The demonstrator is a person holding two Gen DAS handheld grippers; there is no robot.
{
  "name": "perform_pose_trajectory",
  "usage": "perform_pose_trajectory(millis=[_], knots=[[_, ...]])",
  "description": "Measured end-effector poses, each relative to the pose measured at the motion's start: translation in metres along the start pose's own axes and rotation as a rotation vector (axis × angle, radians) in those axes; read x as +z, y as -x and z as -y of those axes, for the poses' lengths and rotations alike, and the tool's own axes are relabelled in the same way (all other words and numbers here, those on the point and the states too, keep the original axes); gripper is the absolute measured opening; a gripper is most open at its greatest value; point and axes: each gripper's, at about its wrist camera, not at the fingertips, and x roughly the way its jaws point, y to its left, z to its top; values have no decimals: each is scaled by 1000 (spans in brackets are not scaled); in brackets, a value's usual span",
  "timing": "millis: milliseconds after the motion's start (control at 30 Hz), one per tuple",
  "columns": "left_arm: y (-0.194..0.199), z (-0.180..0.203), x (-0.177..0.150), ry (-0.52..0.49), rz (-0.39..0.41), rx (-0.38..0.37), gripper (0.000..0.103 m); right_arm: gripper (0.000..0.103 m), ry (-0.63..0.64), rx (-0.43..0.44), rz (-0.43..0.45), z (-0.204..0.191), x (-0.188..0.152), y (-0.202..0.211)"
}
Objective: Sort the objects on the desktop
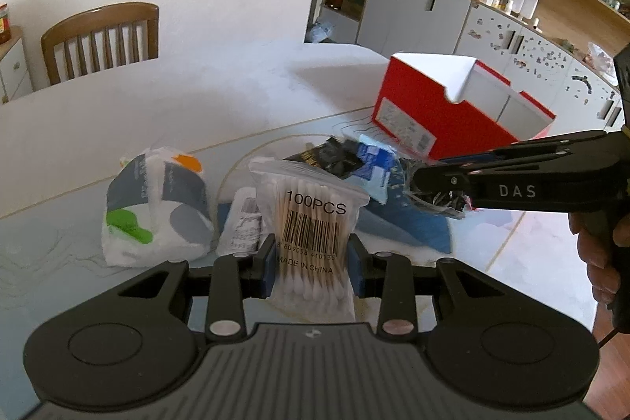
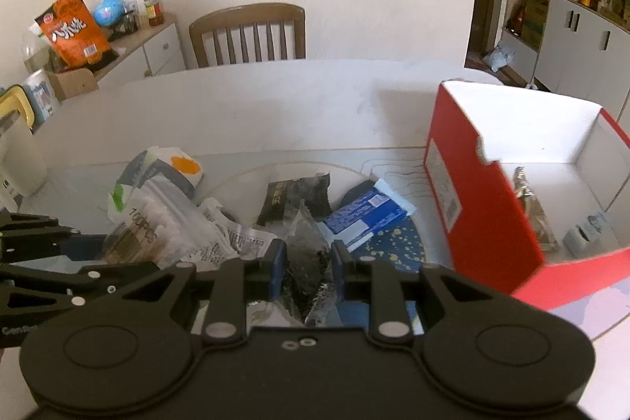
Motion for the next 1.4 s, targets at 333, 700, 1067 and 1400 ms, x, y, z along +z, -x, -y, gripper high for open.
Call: perform_pose_trajectory(millis=[333,700,1067,1400], knots=[[10,37,20,-32,22,-44,34,24,-42,-2,44,26,3,45],[10,77,46,-70,52,-78,34,24,-72,4,80,62,10,70],[-2,115,69,-84,61,-83,34,24,-87,3,103,106,21,79],[-24,152,88,-91,68,-80,34,24,-84,5,117,152,29,79]])
